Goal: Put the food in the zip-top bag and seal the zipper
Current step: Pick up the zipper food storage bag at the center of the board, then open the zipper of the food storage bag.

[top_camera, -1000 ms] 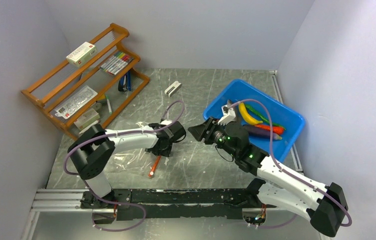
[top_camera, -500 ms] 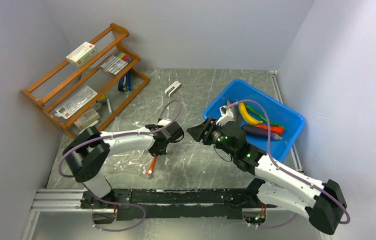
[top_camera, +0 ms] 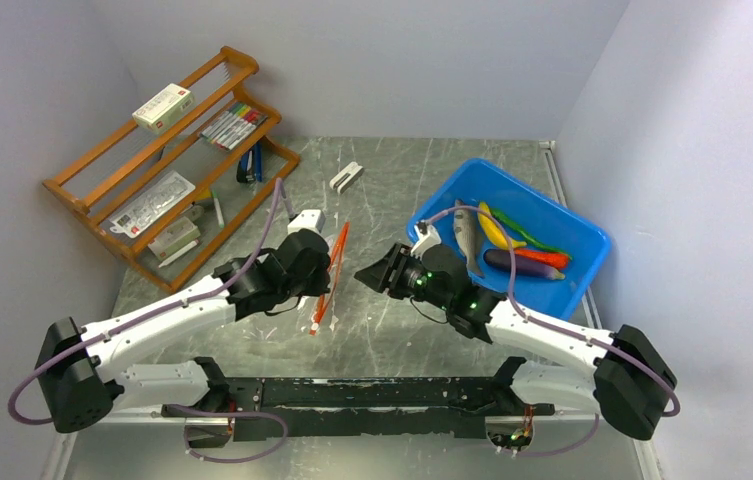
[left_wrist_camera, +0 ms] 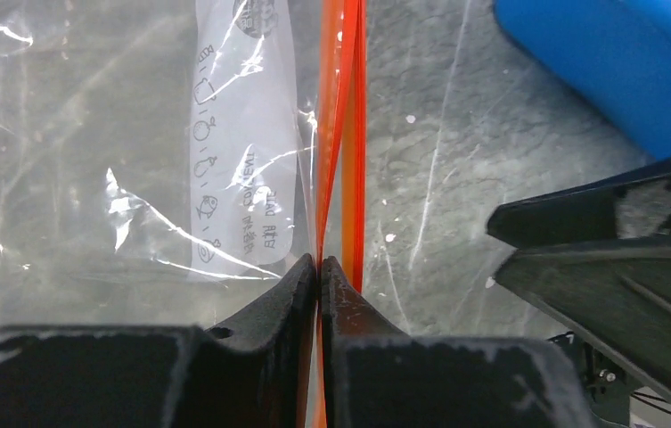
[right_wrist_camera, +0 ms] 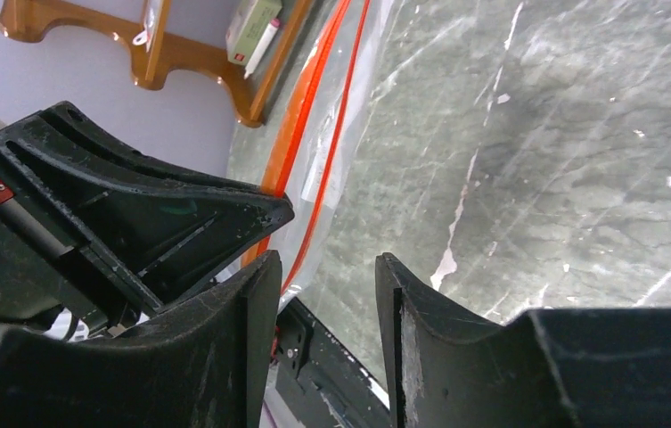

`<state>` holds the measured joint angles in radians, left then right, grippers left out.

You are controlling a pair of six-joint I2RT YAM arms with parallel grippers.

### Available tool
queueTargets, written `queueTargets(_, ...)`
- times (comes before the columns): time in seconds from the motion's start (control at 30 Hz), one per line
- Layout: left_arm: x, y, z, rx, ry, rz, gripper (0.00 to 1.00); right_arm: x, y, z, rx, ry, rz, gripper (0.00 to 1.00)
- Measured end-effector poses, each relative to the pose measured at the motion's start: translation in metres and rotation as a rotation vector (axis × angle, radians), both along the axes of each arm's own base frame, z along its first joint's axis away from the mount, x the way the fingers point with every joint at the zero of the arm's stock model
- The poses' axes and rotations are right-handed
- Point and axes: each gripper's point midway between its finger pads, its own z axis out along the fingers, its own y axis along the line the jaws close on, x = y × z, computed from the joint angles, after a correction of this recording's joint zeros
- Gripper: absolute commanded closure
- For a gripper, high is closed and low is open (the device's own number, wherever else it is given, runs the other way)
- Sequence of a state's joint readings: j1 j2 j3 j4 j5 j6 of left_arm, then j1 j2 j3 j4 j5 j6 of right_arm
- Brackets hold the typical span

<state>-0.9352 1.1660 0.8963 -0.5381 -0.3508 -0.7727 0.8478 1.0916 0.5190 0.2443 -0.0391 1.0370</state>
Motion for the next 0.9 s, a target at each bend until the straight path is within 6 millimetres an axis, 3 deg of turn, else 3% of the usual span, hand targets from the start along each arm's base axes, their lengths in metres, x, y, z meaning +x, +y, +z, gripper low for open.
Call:
queueTargets(0.27, -0.003, -0.002, 0.001, -0.031, -0.003, -0.016, 0.93, -0.004, 0.023, -0.013, 0.009, 0.052, 0.049, 0.61)
queueTargets(0.57, -0.006, -0.005, -0.002, -0.042, 0.007, -0.027, 0.93, 0.007, 0.048, -0.021, 0.004, 0.106, 0.06, 0.68)
queueTargets(0.9, -0.005, -0.006, 0.001, -0.061, -0.003, -0.025, 0.93, 0.024, 0.053, -0.032, -0.055, 0.182, -0.03, 0.7)
